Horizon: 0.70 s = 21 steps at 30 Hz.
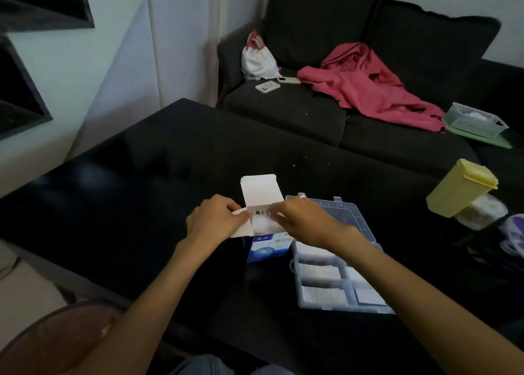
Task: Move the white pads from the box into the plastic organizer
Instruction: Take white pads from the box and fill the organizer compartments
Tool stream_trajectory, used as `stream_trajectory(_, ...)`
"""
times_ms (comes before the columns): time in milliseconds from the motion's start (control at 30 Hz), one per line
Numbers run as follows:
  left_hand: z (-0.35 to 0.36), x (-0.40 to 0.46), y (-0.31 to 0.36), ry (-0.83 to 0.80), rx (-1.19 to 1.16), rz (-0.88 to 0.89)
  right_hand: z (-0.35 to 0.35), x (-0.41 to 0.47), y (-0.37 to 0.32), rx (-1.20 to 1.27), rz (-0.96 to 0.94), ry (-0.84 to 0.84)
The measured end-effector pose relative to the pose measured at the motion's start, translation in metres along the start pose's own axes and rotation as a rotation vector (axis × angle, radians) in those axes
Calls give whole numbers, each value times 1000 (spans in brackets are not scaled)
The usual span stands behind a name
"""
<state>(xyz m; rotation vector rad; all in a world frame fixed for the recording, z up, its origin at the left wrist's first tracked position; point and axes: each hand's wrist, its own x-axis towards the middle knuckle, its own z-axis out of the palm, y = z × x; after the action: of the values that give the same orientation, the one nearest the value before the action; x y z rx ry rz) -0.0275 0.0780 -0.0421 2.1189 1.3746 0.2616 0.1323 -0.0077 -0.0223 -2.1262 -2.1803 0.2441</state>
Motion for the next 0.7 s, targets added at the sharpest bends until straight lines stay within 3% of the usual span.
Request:
stream_trajectory(200,2,0,0,80,-50,-1,-1,11,9,183,130,99)
stream_trajectory(367,-7,-16,13,181,-262,61,-21,5,4,488,267,142)
stream_trajectory(500,-8,-36,35,-74,-524,124,-41,-28,7,907,398,148)
stream_trajectory(700,34,-59,85,-256,-673,147,-30,-100,29,1076,585,148)
